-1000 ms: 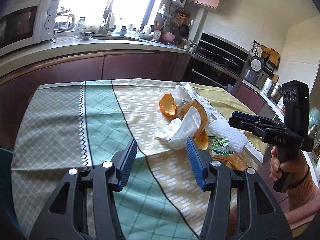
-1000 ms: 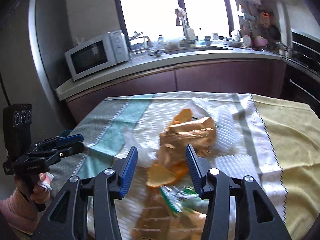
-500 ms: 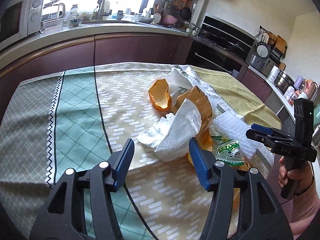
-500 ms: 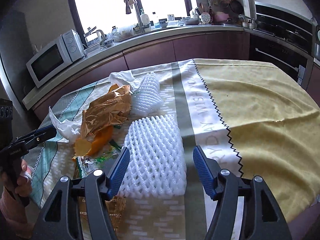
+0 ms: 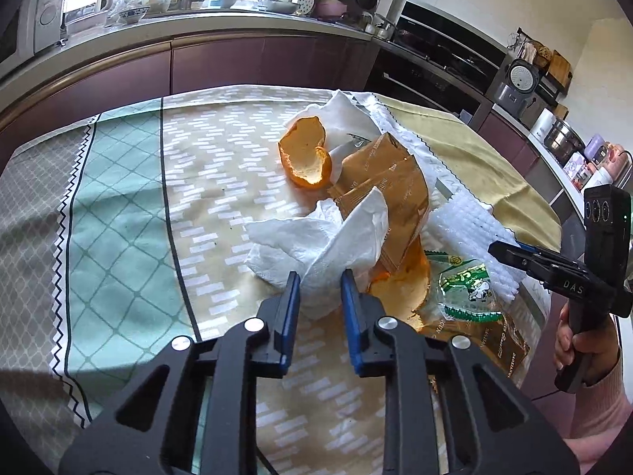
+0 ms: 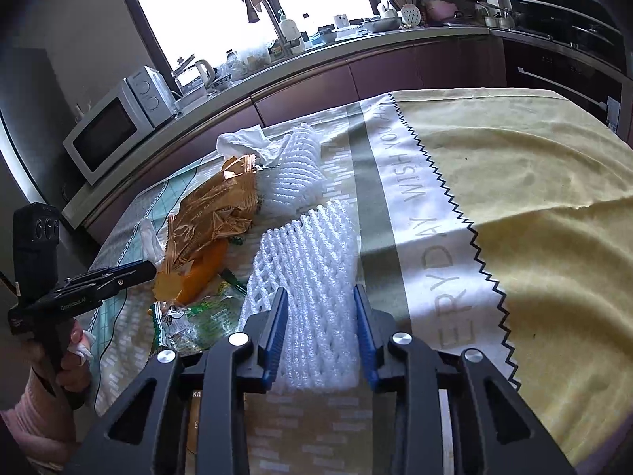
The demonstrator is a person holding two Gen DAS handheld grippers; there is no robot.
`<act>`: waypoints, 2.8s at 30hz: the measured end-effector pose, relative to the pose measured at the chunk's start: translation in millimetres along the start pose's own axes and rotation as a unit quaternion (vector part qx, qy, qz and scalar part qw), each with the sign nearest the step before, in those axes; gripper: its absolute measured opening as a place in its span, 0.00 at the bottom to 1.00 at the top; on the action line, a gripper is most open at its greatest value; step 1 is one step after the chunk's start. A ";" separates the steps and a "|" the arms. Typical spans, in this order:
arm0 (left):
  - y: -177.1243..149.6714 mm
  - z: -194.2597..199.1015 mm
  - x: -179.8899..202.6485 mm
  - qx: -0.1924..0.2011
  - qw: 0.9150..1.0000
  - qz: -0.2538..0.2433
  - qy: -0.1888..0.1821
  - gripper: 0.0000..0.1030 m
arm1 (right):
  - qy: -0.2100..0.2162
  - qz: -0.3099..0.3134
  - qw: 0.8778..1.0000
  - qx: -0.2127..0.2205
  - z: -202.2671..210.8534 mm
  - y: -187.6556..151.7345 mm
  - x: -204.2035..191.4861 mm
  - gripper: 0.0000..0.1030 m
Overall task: Collect trash
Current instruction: 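Grasp the white tissue with the left tool while the right tool grasps the white foam net, then carry tissue and foam net to the teal bin and release both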
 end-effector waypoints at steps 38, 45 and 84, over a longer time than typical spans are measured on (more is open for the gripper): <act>-95.6 225.1 -144.3 0.155 0.976 0.124 0.092 0.11 | 0.170 0.211 0.962 0.029 14.5 30.0 -254.0 0.13; -138.8 269.1 -217.5 0.162 0.957 0.188 0.153 0.11 | 0.217 0.272 0.937 -0.016 -22.2 17.2 -342.7 0.13; -214.0 218.2 -383.2 0.066 0.917 0.344 0.192 0.15 | 0.179 0.354 0.897 -0.194 -207.0 -29.6 -561.1 0.23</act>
Point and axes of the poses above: each gripper's, at about its wrist camera, not at the fingertips, and z roughly against the way its jaws point, x to its right, y to its top, the point moved 9 cm from there along -z, roughly the way its jaws point, and after that the axes turned 10 degrees about -x, right-handed, at the moved point
